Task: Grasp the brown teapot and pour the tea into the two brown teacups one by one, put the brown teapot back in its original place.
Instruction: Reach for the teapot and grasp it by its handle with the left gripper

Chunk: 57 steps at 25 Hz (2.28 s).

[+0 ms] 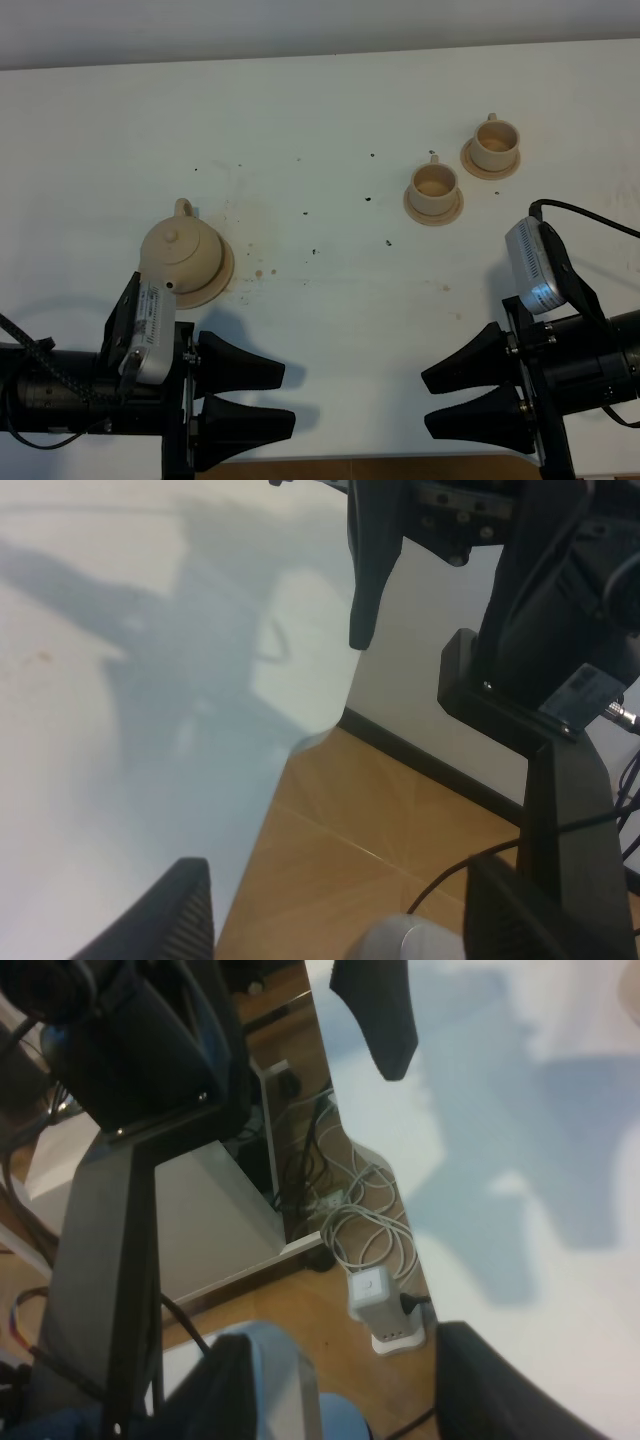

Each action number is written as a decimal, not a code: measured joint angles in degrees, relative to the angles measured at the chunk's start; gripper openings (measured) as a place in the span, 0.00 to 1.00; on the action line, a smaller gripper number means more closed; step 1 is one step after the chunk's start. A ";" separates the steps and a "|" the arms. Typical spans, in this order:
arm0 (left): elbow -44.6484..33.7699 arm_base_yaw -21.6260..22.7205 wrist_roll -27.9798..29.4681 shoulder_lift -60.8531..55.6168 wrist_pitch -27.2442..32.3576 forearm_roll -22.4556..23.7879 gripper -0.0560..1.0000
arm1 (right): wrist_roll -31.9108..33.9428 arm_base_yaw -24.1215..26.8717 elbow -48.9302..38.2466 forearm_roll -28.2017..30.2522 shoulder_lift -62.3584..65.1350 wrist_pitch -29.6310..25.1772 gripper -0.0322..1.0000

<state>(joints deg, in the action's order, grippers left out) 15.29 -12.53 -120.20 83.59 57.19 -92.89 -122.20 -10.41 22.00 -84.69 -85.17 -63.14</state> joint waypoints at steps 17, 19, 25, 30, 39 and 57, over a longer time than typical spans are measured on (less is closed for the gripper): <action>0.00 0.00 0.00 0.00 0.07 -0.06 0.57 | 0.18 0.00 0.00 0.17 0.00 0.00 0.45; 0.00 0.00 0.00 0.00 0.22 -0.80 0.57 | 0.22 0.00 0.00 0.17 0.00 0.00 0.45; 5.17 0.00 1.17 0.15 -0.39 -2.08 0.57 | 4.27 0.00 3.16 0.43 2.93 4.31 0.45; 14.21 0.00 13.32 0.33 -8.43 -0.85 0.57 | 17.84 0.00 8.27 1.62 7.17 17.12 0.45; 34.88 0.00 59.67 0.39 -17.56 30.38 0.57 | 71.81 0.00 15.32 39.50 19.37 24.59 0.45; 58.32 -3.24 94.52 9.68 -13.63 66.03 0.57 | 119.96 0.00 7.13 82.99 55.88 3.78 0.45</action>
<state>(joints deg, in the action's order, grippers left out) 73.61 -15.78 -25.68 93.28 43.55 -26.86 -2.23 -10.41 29.13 -1.70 -29.30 -59.36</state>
